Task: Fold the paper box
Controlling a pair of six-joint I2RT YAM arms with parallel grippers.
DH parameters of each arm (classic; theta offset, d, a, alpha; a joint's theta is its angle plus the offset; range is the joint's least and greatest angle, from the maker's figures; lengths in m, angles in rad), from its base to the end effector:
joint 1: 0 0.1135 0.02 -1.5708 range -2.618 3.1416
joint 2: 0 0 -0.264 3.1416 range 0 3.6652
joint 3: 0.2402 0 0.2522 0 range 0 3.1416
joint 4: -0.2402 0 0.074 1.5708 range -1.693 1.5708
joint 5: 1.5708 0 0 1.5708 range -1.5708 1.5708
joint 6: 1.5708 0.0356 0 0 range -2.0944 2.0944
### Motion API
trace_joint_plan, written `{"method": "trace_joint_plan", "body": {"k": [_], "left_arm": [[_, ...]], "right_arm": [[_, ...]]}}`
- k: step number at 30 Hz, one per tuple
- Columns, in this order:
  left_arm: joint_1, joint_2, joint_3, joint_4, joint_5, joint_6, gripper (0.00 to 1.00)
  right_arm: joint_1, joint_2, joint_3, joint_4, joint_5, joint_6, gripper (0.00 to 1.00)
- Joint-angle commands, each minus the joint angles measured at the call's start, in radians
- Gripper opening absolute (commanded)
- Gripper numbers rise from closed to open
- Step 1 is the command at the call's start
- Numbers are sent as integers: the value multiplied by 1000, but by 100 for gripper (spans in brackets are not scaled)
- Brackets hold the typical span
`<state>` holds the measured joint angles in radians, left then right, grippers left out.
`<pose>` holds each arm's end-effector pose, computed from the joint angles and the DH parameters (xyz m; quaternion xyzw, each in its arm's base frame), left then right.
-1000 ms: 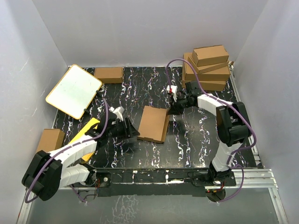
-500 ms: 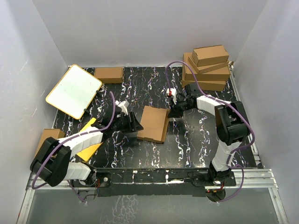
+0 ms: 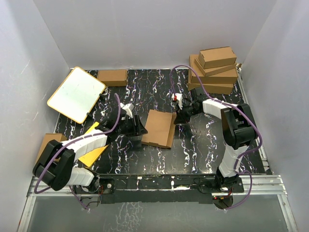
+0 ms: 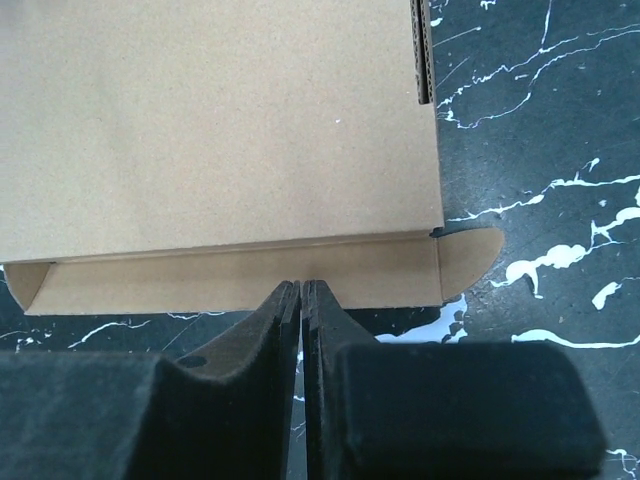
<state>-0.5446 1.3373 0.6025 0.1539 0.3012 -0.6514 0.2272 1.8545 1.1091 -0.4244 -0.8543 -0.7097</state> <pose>0.2265 -0.1495 0.1914 0.0247 0.8726 -0.3735 0.3138 0.3375 0.1056 0.1552 -0.4763 0.7586 0.3509 0.2730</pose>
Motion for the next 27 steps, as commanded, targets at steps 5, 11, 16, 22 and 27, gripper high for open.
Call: {"method": "trace_joint_plan", "body": {"k": [5,11,16,22,27], "left_arm": [[6,-73,-2,-6,38,-37,50],[3,-180,-149,20,129,-152,44],[-2,-226,-241,12,152,-187,29],[-5,-134,-224,37,154,-171,25],[-5,5,-149,27,130,-128,26]], "right_arm": [[-22,-68,99,-48,-166,21,22],[-20,-66,147,120,-135,205,33],[5,79,317,68,66,234,16],[32,182,423,-43,151,146,11],[47,199,424,-77,164,90,11]]}}
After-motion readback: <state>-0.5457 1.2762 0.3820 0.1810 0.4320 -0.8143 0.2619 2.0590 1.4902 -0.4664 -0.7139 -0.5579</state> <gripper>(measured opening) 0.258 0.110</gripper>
